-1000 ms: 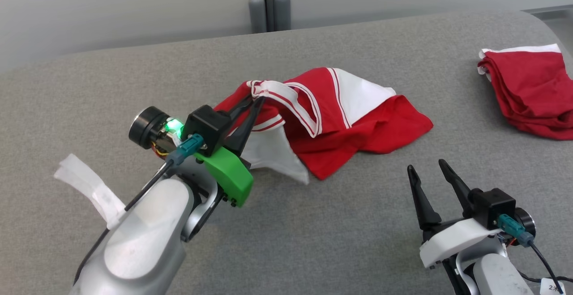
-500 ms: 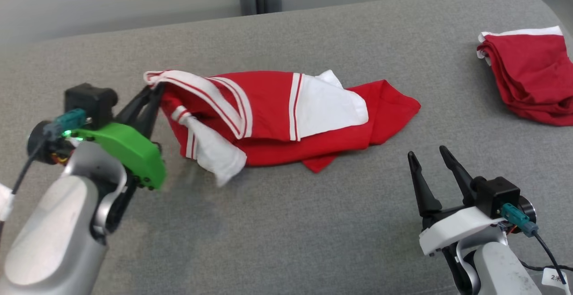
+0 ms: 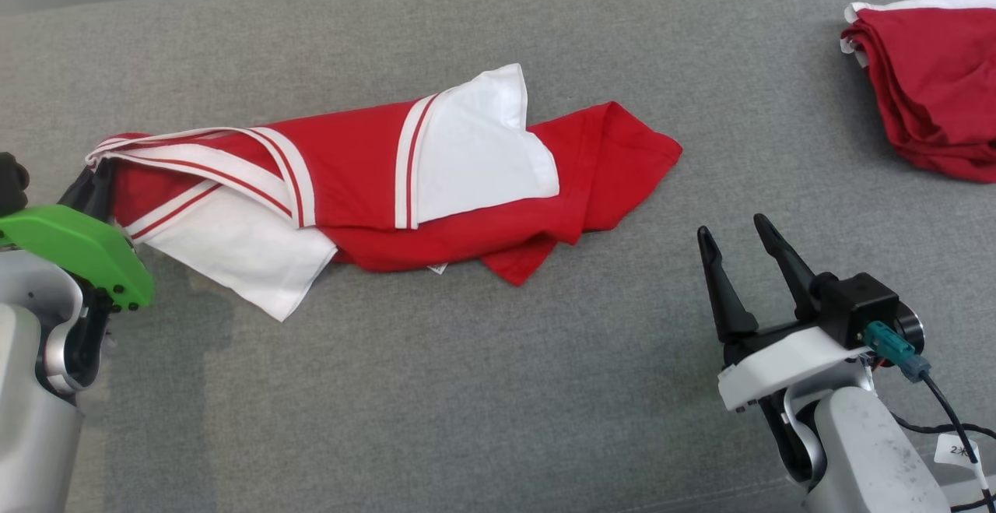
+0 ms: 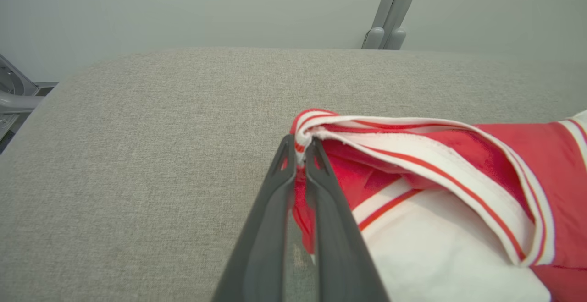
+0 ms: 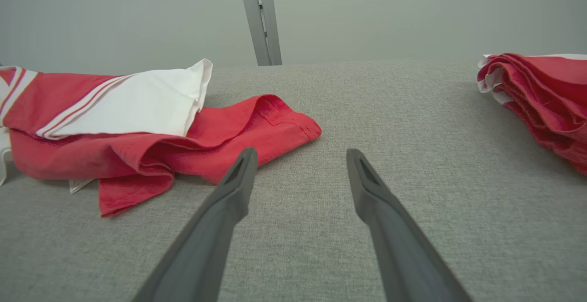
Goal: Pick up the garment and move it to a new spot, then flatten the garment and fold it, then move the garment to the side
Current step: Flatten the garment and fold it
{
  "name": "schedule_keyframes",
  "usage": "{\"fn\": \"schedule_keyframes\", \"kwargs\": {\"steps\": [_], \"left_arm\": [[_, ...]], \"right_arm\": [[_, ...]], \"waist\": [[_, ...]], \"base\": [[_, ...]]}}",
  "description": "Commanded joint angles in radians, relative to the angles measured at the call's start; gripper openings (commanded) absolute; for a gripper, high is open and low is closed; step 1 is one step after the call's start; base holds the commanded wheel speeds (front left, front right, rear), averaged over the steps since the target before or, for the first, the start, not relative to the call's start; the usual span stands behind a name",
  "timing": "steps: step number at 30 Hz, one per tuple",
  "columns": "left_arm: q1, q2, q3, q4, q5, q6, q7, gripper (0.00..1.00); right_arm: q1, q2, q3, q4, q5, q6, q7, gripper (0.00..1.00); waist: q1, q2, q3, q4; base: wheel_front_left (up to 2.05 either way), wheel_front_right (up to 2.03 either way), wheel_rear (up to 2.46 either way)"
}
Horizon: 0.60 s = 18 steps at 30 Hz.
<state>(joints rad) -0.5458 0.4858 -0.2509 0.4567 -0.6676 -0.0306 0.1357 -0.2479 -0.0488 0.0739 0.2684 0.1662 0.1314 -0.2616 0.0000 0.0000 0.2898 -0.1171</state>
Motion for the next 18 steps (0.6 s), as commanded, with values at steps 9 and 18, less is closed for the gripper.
{"fn": "schedule_keyframes", "kwargs": {"steps": [9, 18], "left_arm": [[-0.024, -0.055, -0.020, 0.116, 0.021, -0.032, -0.140, 1.00], [0.044, -0.115, -0.039, 0.128, 0.012, -0.061, -0.293, 1.00]], "right_arm": [[-0.023, -0.003, 0.003, 0.002, -0.010, -0.002, -0.005, 1.00], [-0.004, -0.004, -0.012, 0.003, -0.035, -0.002, -0.005, 1.00]], "waist": [[0.0000, 0.0000, 0.025, 0.001], [0.0000, 0.0000, -0.018, 0.041]], "base": [[0.00, 0.00, 0.00], [0.00, 0.00, 0.00]]}}
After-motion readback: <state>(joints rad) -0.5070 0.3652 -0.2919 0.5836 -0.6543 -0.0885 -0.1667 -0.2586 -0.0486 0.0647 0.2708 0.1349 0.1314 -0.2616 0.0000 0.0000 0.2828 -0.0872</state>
